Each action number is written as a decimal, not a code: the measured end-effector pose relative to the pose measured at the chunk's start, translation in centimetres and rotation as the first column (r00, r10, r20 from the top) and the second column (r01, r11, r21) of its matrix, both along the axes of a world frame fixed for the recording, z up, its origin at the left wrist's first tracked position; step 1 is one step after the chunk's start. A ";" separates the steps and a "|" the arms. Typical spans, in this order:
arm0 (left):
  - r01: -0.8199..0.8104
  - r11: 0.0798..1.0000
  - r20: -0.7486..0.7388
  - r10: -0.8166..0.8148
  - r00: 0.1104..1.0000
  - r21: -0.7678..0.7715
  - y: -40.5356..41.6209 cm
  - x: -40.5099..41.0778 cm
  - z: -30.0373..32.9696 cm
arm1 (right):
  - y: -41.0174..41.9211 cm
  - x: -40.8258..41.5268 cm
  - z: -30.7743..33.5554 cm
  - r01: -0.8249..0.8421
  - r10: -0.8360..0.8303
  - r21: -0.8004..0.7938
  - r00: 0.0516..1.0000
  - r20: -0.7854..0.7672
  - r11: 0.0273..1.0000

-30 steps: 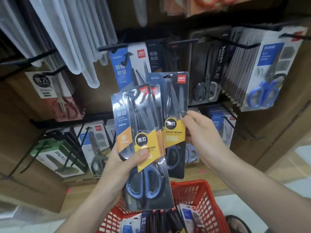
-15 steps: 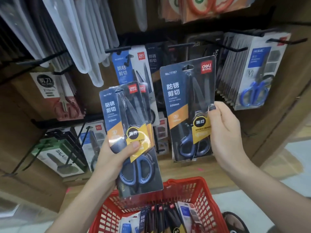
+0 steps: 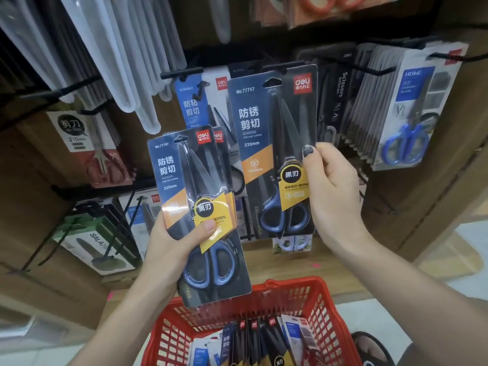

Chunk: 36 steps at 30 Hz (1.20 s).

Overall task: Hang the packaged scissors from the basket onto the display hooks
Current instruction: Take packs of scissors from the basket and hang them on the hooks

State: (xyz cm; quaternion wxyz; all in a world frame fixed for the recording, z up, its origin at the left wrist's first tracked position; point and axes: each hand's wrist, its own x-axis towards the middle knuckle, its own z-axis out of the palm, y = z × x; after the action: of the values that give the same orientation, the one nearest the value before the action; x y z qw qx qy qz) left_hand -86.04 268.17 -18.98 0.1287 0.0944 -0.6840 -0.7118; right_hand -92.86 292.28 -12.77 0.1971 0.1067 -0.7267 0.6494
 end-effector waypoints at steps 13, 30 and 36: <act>0.028 0.998 -0.011 -0.028 1.000 -0.053 0.2 -0.2 0.9 | -0.9 -3.3 -0.2 0.082 -0.079 -0.032 0.994 0.078 0.996; 0.086 0.994 -0.003 -0.086 0.996 -0.073 1.3 -0.6 0.7 | -4.6 -15.3 -1.0 0.190 -0.198 0.078 0.974 0.112 0.979; 0.102 0.993 -0.014 -0.103 0.995 -0.053 1.7 -0.8 0.6 | -2.9 -11.4 -1.5 0.210 -0.261 0.383 0.961 0.088 0.900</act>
State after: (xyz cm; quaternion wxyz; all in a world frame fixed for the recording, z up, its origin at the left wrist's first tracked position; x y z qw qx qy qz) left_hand -86.87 269.85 -18.37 0.1001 0.0500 -0.7051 -0.7002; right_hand -104.22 289.34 -14.28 0.2004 0.0082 -0.8551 0.4781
